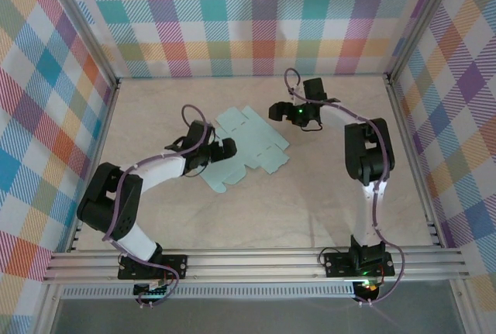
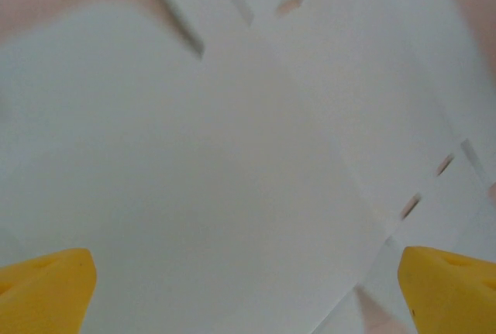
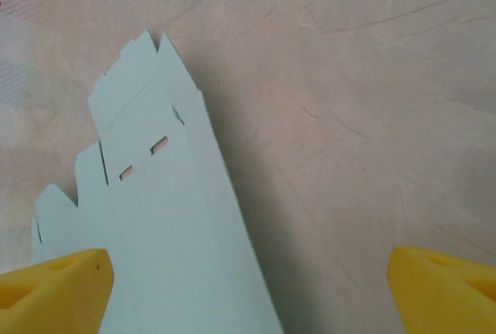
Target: Fold the paper box
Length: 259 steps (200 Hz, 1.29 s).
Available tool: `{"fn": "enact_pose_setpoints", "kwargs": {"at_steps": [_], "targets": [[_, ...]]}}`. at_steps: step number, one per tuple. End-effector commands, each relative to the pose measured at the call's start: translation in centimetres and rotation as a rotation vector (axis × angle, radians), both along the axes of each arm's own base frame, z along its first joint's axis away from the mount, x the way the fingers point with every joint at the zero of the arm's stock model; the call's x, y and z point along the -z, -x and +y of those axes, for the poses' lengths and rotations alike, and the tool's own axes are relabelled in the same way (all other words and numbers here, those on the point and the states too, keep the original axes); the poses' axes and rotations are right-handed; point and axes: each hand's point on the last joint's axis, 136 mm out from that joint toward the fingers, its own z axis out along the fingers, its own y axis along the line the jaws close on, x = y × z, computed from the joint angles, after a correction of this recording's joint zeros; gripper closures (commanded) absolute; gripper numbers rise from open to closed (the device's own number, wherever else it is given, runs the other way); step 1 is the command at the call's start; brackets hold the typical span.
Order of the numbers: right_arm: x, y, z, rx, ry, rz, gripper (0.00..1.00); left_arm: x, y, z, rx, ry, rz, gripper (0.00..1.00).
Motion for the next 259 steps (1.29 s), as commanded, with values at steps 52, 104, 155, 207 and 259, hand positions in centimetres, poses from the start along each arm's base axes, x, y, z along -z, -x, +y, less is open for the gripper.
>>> {"fn": "enact_pose_setpoints", "kwargs": {"at_steps": [52,104,155,207,259], "targets": [[1.4,1.5,4.1,-0.165,-0.148,0.097,0.35,1.9,0.4,-0.9,-0.037,0.087,0.051,0.00],[1.0,1.9,3.3,-0.160,-0.104,0.048,0.65,2.4,0.5,-0.8,-0.024,0.063,0.064,0.00],[1.0,2.2,0.9,-0.085,0.036,-0.019,0.90,0.4,0.1,-0.3,0.006,0.010,0.014,0.00],[0.8,4.7,-2.8,0.097,0.131,-0.039,0.91,-2.7,-0.7,-0.6,0.051,-0.010,-0.050,0.00],[1.9,10.9,-6.9,0.289,0.162,-0.030,0.92,-3.1,-1.8,-3.1,0.116,0.062,-0.034,0.00]]}}
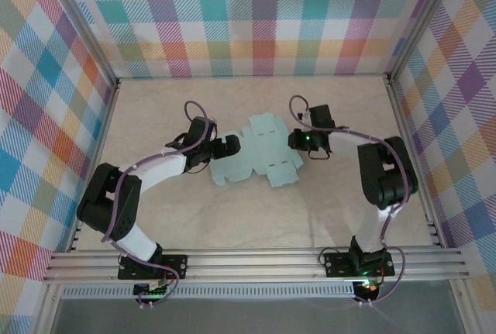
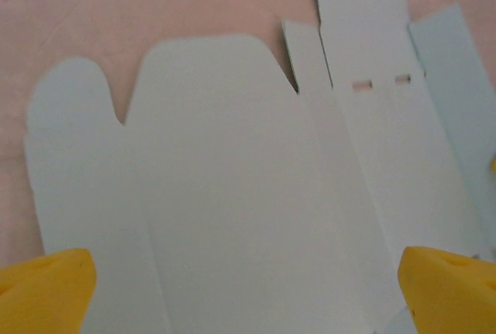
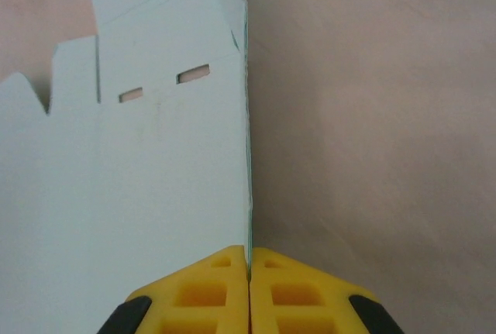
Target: Fold the paper box
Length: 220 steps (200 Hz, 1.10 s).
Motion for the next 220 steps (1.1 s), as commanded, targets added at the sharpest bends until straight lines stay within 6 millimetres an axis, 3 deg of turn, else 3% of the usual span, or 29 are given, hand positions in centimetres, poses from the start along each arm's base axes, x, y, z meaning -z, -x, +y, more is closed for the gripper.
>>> {"fn": "enact_pose_setpoints", "kwargs": {"at_steps": [1,19,55,78,106,181,207,220], "targets": [[-0.4,0.9,-1.9,0.142,-0.007,-0.041,0.91,0.0,-0.3,-1.5,0.060,0.032,0.026,0.00],[-0.2,2.3,-2.3,0.211,-0.057,-0.048,0.89,0.7,-0.5,-2.9,0.067,0.058,0.057,0.00],[-0.3,2.8,-1.9,0.153,-0.058,-0.047,0.64,2.0,0.3,-5.6,0.114,0.074,0.094,0.00],[-0.8,2.0,-2.5,0.151,-0.049,-0.045,0.53,2.7,0.6,-5.6,0.114,0.056,0.108,0.00],[-0.7,1.4,-2.9,0.114,-0.093,-0.016,0.48,4.0,0.8,-5.0,0.102,0.022,0.121,0.00],[1.3,1.9,-2.3,0.043,-0.109,0.051,0.67,5.3,1.0,-5.2,0.109,0.024,0.151,0.00],[1.6,2.4,-2.5,0.045,-0.095,0.064,0.86,5.4,1.0,-5.2,0.110,0.023,0.154,0.00],[1.3,2.5,-2.7,0.047,-0.081,0.054,0.90,5.4,1.1,-5.1,0.108,0.021,0.154,0.00]]}}
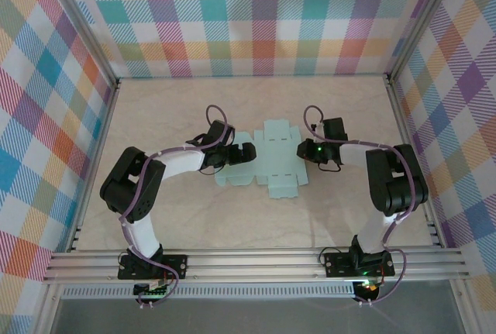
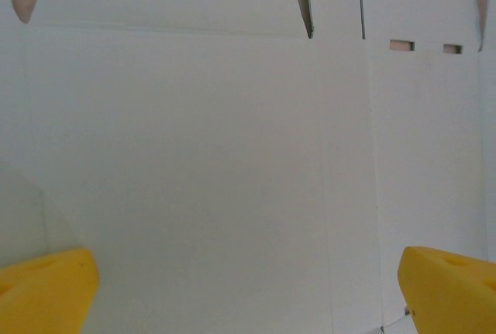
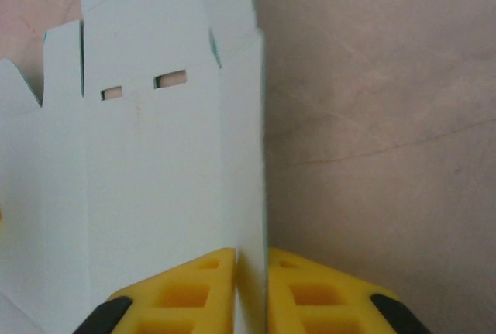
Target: Fold the paper box
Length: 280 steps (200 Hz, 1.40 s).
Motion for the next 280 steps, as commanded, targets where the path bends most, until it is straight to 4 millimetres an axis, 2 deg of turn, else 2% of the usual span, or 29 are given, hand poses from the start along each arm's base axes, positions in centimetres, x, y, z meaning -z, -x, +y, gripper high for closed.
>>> {"fn": "enact_pose_setpoints", "kwargs": {"at_steps": [1,8,19,32,52,81,140,149,160,182,207,232,258,280], "targets": [[-0.4,0.2,0.2,-0.023,0.012,-0.010,0.90,0.8,0.2,0.1,-0.005,-0.012,0.024,0.00],[-0.6,0.4,0.1,-0.024,0.025,-0.009,0.87,0.7,0.2,0.1,-0.005,-0.012,0.022,0.00],[-0.9,0.5,-0.1,-0.030,0.046,-0.012,0.77,0.9,0.2,0.2,-0.006,-0.014,0.025,0.00],[-1.2,0.8,-0.5,-0.025,0.064,-0.017,0.76,0.9,0.2,0.1,-0.006,-0.013,0.027,0.00],[-1.5,1.3,-0.7,-0.030,0.078,-0.023,0.80,0.9,0.3,0.2,-0.007,-0.013,0.027,0.00],[-1.0,1.5,-0.6,-0.040,0.076,-0.012,1.00,1.3,0.2,0.0,-0.002,-0.012,0.033,0.00],[-1.2,0.9,-1.2,-0.042,0.145,-0.025,1.00,1.1,0.3,0.0,-0.002,-0.010,0.031,0.00],[-1.1,0.9,-1.2,-0.044,0.167,-0.027,0.96,1.2,0.4,-0.1,-0.001,-0.008,0.031,0.00],[-0.9,0.9,-1.4,-0.040,0.198,-0.018,1.00,1.2,0.4,-0.2,0.000,-0.005,0.033,0.00],[-0.7,0.9,-1.8,-0.018,0.309,-0.019,1.00,1.1,0.4,-0.2,-0.007,-0.002,0.033,0.00],[-1.0,1.0,-3.0,0.051,0.527,-0.002,1.00,0.7,0.4,-0.3,-0.014,0.012,0.030,0.00],[-1.9,1.0,-4.0,0.105,0.764,-0.016,1.00,-0.8,0.2,-0.1,-0.033,0.024,-0.010,0.00],[-3.2,0.3,-3.8,0.094,0.929,-0.049,1.00,-2.8,0.1,1.7,-0.074,-0.021,-0.070,0.00],[-4.0,-0.6,-3.7,0.063,1.086,-0.078,1.00,-4.0,0.2,4.1,-0.117,-0.064,-0.098,0.00]]}}
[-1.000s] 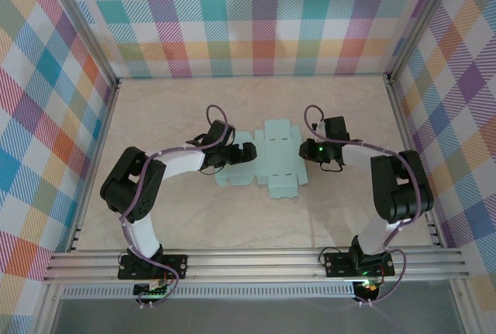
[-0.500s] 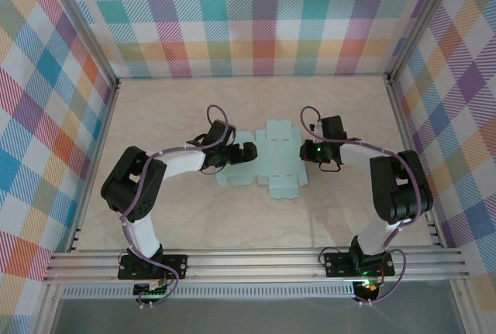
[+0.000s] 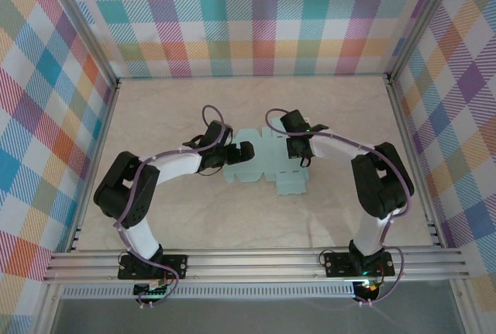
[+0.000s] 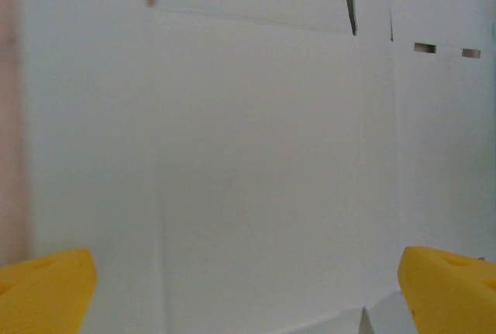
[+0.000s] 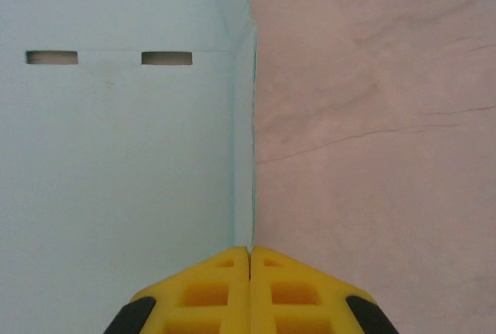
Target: Fold the paper box
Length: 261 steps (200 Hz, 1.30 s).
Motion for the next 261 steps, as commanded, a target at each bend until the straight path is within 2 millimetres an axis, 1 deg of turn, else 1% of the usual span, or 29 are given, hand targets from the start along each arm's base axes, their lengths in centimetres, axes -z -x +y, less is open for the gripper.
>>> {"fn": "enact_pose_setpoints", "kwargs": {"at_steps": [1,19,35,53,73,94,113,122,131,144,156,168,182,201,214,238,254,261], "targets": [[-1.0,-0.2,-2.8,0.023,0.297,-0.008,1.00,-2.3,-0.1,3.0,-0.065,-0.056,-0.056,0.00],[-1.2,-1.2,-2.3,-0.013,0.406,-0.008,1.00,-2.8,0.0,5.0,-0.110,-0.065,-0.072,0.00],[-1.1,-2.1,-1.6,-0.038,0.477,-0.012,1.00,-2.8,0.2,6.7,-0.148,-0.071,-0.073,0.00],[-1.0,-2.9,-0.8,-0.065,0.535,-0.019,1.00,-2.8,0.5,8.1,-0.177,-0.081,-0.073,0.00],[0.0,-3.6,-0.1,-0.087,0.571,-0.002,1.00,-2.1,0.8,9.1,-0.204,-0.098,-0.069,0.00],[0.9,-4.3,0.4,-0.098,0.597,0.021,1.00,-1.8,0.9,9.3,-0.207,-0.096,-0.066,0.00],[1.1,-4.5,0.6,-0.108,0.595,0.036,1.00,-1.7,1.0,9.3,-0.204,-0.096,-0.065,0.00],[1.0,-4.3,0.7,-0.109,0.549,0.047,1.00,-1.7,1.0,9.2,-0.195,-0.097,-0.065,0.00],[1.0,-3.9,1.2,-0.117,0.452,0.065,1.00,-1.7,1.0,9.1,-0.184,-0.096,-0.065,0.00],[0.4,-3.7,1.3,-0.116,0.347,0.063,1.00,-1.8,0.9,8.8,-0.172,-0.088,-0.068,0.00],[-0.1,-3.8,0.8,-0.106,0.312,0.054,1.00,-1.8,0.8,8.4,-0.158,-0.073,-0.071,0.00],[-0.3,-3.9,0.3,-0.116,0.326,0.055,1.00,-2.0,0.5,7.9,-0.147,-0.052,-0.076,0.00],[-0.6,-4.4,-0.6,-0.120,0.406,0.044,1.00,-2.0,0.4,7.7,-0.142,-0.045,-0.075,0.00],[-0.7,-4.9,-1.0,-0.128,0.528,0.026,1.00,-2.2,0.4,7.8,-0.146,-0.048,-0.078,0.00],[-0.8,-5.0,-0.8,-0.135,0.585,0.012,1.00,-2.3,0.5,8.0,-0.154,-0.054,-0.079,0.00],[-0.9,-5.4,-0.5,-0.128,0.636,-0.019,1.00,-2.6,0.5,8.4,-0.167,-0.063,-0.085,0.00],[-0.5,-5.7,-0.4,-0.146,0.649,-0.013,1.00,-2.6,0.5,8.5,-0.173,-0.071,-0.086,0.00],[-0.2,-5.5,-0.3,-0.166,0.633,0.013,1.00,-2.7,0.5,8.6,-0.173,-0.072,-0.088,0.00]]}}
